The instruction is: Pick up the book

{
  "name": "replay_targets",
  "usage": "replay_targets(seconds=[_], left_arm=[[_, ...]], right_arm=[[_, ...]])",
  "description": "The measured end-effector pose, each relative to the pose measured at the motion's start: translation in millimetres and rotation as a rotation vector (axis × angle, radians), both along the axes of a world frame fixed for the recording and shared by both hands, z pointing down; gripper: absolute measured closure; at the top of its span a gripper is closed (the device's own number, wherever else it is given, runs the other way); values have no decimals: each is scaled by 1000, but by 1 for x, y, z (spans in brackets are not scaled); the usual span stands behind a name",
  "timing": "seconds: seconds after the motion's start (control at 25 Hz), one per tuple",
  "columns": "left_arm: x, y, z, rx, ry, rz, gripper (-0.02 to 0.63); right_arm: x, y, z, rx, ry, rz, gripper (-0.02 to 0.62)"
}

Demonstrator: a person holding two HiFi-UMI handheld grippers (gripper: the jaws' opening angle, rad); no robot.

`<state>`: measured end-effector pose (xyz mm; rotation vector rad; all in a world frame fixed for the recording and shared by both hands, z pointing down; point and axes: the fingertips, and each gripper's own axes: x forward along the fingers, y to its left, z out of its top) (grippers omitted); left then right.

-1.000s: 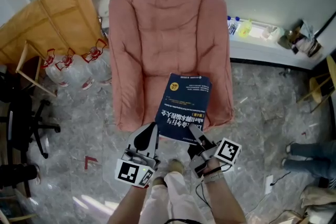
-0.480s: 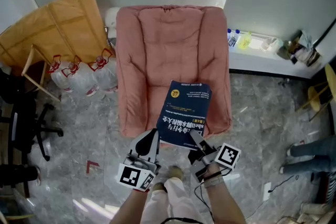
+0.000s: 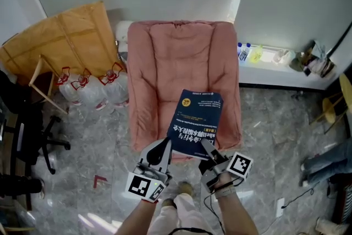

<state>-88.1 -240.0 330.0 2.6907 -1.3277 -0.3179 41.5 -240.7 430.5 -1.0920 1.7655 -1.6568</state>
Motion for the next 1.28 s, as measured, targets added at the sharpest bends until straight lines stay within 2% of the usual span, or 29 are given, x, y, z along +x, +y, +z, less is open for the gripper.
replay_targets(seconds=[0.48,0.72,1.28], left_arm=[[1,2,-32,29,20,0,598],[0,4,-42,44,19,1,598],[-1,5,-51,49,27,8,598]], right_arm=[[2,-3,-37,38,-11,-1,409],[5,-2,-45,49,13,0,408],[3,1,-58,44,-14,25,408]])
